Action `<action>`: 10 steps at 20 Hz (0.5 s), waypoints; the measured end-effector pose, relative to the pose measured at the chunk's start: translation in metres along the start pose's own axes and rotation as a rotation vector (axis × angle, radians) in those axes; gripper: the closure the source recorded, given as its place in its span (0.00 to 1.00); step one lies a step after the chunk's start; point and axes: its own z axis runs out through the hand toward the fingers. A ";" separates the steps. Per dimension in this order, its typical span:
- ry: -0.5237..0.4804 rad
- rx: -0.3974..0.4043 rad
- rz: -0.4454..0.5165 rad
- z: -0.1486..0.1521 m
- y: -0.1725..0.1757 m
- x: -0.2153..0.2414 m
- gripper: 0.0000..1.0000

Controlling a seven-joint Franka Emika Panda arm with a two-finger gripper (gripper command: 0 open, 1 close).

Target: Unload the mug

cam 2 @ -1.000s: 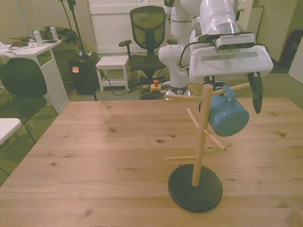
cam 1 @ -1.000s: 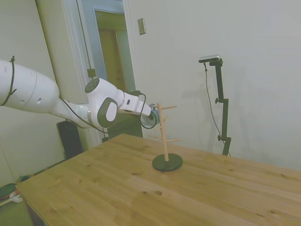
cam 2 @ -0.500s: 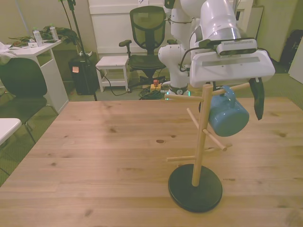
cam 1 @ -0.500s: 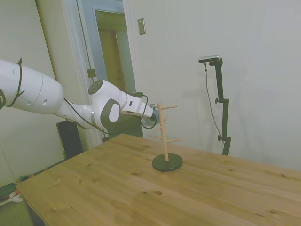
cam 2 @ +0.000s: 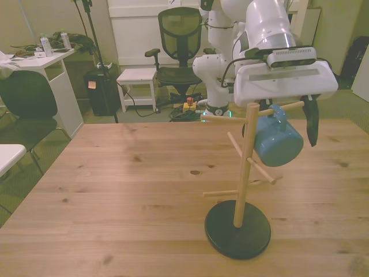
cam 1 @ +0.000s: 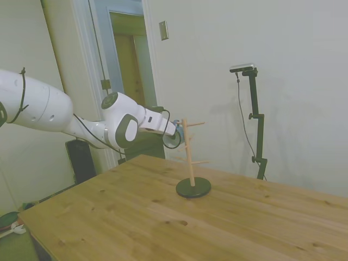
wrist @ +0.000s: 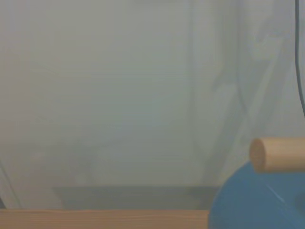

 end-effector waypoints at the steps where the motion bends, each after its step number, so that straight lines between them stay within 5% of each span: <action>1: -0.001 0.001 0.001 0.000 -0.001 -0.001 1.00; 10: -0.003 0.004 0.003 0.000 -0.002 -0.001 1.00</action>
